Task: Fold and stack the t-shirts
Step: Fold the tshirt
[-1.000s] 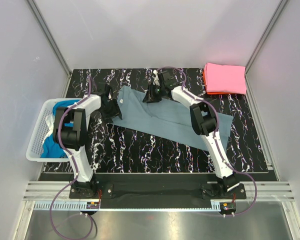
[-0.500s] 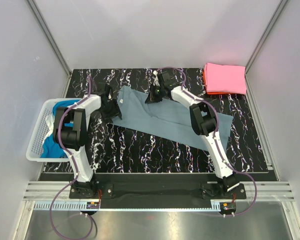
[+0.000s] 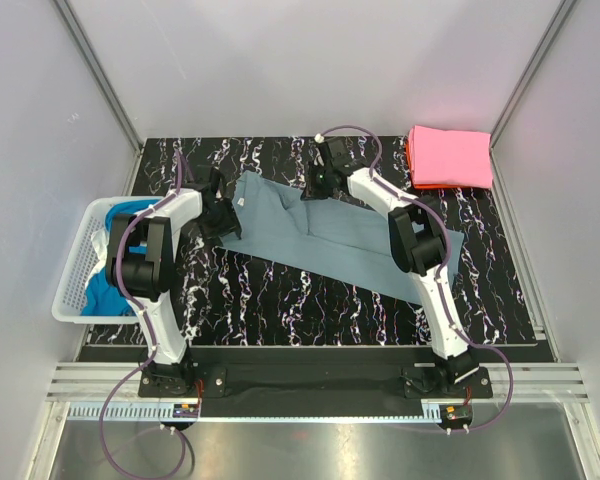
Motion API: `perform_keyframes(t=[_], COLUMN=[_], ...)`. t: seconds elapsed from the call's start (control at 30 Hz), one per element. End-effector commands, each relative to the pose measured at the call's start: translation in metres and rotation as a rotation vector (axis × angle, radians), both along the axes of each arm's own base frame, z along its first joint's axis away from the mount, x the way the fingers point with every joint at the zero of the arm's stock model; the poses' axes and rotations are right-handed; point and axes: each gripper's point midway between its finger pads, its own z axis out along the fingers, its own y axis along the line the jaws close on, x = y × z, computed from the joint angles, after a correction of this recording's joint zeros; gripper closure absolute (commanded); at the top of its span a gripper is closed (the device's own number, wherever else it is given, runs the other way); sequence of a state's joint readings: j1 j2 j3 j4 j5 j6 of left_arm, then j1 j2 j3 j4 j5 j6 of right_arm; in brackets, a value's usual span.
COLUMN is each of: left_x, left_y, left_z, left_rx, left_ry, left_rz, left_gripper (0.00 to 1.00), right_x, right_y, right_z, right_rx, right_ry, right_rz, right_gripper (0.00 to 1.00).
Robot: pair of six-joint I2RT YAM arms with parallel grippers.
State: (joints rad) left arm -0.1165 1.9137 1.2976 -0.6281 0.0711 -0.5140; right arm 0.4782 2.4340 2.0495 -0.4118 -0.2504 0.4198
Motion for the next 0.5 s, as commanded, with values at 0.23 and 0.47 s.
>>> perform_keyframes(t=[0.23,0.47], left_x=[0.006,0.01], left_y=[0.019,0.02], left_z=[-0.002,0.0], left_rx=[0.091,0.099], left_ry=[0.002,-0.001], left_rz=[0.032,0.032], left_gripper=[0.39,0.39], right_x=[-0.001,-0.001], right_y=[-0.038,-0.046], right_z=[0.022,0.024], right_rx=[-0.14,-0.157], right_ry=[-0.019,-0.026], right_rz=[-0.14,-0.182], right_gripper=[1.0,1.0])
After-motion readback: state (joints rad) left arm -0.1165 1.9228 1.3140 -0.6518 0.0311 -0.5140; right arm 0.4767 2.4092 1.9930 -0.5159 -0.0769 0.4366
